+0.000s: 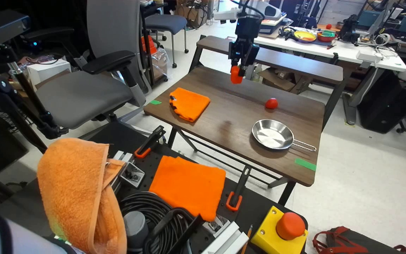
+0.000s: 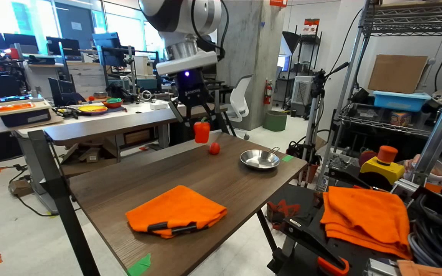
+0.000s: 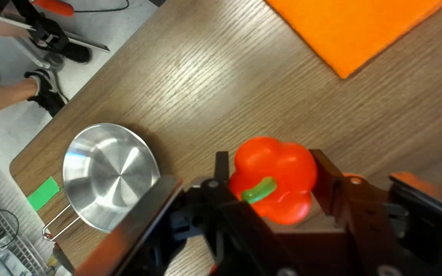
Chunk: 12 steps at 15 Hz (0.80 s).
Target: Move the bell pepper
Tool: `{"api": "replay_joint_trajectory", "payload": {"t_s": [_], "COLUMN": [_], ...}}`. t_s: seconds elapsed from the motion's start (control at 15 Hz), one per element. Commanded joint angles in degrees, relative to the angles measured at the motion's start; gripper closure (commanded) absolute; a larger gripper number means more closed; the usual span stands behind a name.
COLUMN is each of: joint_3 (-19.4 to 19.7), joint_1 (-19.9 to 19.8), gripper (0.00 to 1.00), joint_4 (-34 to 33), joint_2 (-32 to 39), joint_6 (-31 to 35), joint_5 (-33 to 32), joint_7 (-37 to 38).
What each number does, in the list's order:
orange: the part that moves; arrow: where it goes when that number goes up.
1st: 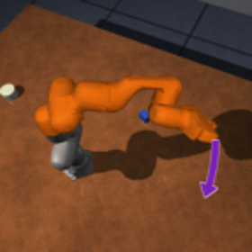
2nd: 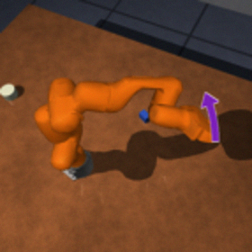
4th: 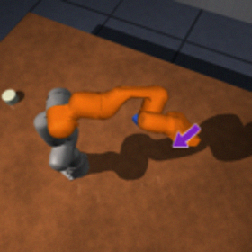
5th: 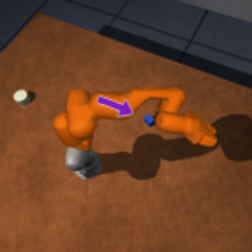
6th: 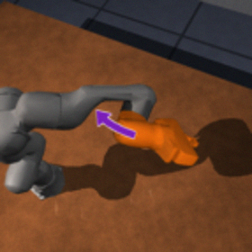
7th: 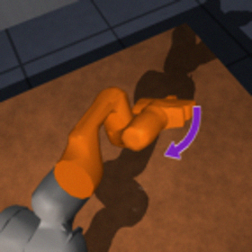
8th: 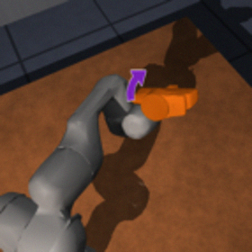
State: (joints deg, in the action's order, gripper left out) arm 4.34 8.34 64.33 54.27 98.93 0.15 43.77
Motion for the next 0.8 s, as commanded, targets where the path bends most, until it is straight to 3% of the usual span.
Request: {"api": "replay_joint_trajectory", "payload": {"t_s": [0.0, 0.47, 0.73], "joint_3": [0.15, 0.69, 0.78], "joint_1": [-1.66, -2.42, -2.7], "gripper": [0.73, 0.73, 0.73], "joint_4": [-13.53, -29.22, -33.32], "joint_2": [6.71, 18.77, 22.9], "joint_6": [-6.51, -11.87, -12.28], "joint_5": [2.42, 1.58, 1.08], "joint_7": [4.14, 11.89, 14.83]}}
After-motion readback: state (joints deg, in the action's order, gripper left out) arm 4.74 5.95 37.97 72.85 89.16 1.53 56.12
